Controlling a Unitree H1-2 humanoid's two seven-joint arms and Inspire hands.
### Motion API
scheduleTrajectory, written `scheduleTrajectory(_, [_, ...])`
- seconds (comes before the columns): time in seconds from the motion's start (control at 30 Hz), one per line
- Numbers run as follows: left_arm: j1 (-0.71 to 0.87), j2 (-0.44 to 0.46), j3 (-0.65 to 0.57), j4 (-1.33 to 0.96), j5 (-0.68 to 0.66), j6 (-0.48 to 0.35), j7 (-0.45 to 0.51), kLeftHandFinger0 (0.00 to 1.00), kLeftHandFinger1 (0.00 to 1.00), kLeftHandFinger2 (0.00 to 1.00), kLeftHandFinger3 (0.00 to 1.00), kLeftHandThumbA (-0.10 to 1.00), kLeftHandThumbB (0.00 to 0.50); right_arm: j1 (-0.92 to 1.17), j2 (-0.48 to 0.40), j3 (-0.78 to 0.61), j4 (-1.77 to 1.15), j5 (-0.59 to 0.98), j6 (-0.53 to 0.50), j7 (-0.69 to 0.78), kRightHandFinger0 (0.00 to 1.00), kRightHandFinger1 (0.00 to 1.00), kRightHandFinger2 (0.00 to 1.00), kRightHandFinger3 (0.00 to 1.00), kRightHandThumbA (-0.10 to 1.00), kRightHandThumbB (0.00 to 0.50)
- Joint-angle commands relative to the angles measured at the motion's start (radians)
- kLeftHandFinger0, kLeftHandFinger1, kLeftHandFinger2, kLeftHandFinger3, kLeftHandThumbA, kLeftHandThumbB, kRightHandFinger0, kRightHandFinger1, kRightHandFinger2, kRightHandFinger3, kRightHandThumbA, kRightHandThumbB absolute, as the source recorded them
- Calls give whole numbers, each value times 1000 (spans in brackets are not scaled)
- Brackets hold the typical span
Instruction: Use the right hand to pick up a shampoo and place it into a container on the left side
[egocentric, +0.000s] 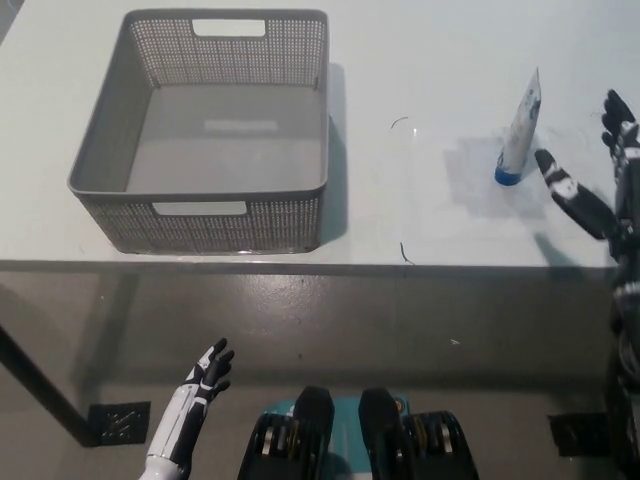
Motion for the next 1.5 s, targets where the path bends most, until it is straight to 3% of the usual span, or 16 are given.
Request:
scheduleTrajectory(0.0, [-11, -3, 5, -18, -18, -47, -4, 1000, 1000, 1000, 1000, 1000, 170, -120, -31, -17, 106, 15, 5, -36, 1000, 1000, 1000, 1000, 834, 396])
scheduleTrajectory(0.03, [-11, -3, 5, -18, -16, -46, -3, 1000, 1000, 1000, 1000, 1000, 171, -141, -32, -15, 137, 14, 7, -40, 1000, 1000, 1000, 1000, 858, 419])
scheduleTrajectory(0.27, [-16, -4, 6, -12, -16, -53, -3, 1000, 1000, 1000, 1000, 1000, 168, -248, -29, -24, 325, 41, -11, -56, 1000, 1000, 1000, 1000, 781, 403])
scheduleTrajectory(0.37, [-18, -2, 5, -11, -11, -60, -2, 1000, 1000, 1000, 1000, 1000, 157, -276, -29, -9, 385, 13, -2, -82, 1000, 1000, 1000, 1000, 864, 453])
scheduleTrajectory(0.6, [-22, -2, 7, -14, -17, -59, -5, 1000, 1000, 1000, 1000, 1000, 166, -339, -30, 4, 538, 11, -37, -119, 1000, 1000, 1000, 1000, 852, 422])
scheduleTrajectory(0.77, [-27, 1, 5, -14, -12, -62, -6, 1000, 1000, 1000, 1000, 1000, 154, -388, -34, 8, 658, 24, -84, -126, 1000, 1000, 1000, 1000, 851, 458])
scheduleTrajectory(1.07, [-35, -2, 8, -21, -15, -48, -6, 1000, 1000, 1000, 1000, 1000, 160, -443, -34, 42, 802, 18, -132, -136, 1000, 1000, 1000, 1000, 837, 422])
scheduleTrajectory(1.2, [-39, -1, 7, -18, -17, -46, -9, 1000, 1000, 1000, 1000, 1000, 178, -465, -26, 51, 845, 25, -131, -137, 1000, 1000, 1000, 1000, 850, 425])
scheduleTrajectory(1.27, [-40, -2, 7, -23, -27, -41, -16, 1000, 1000, 1000, 1000, 1000, 173, -481, -22, 57, 873, 25, -128, -139, 1000, 1000, 1000, 1000, 863, 450])
scheduleTrajectory(1.47, [-53, 1, 7, -10, -20, -54, -13, 1000, 1000, 1000, 1000, 1000, 188, -535, -12, 68, 969, 30, -154, -143, 1000, 1000, 1000, 1000, 847, 441])
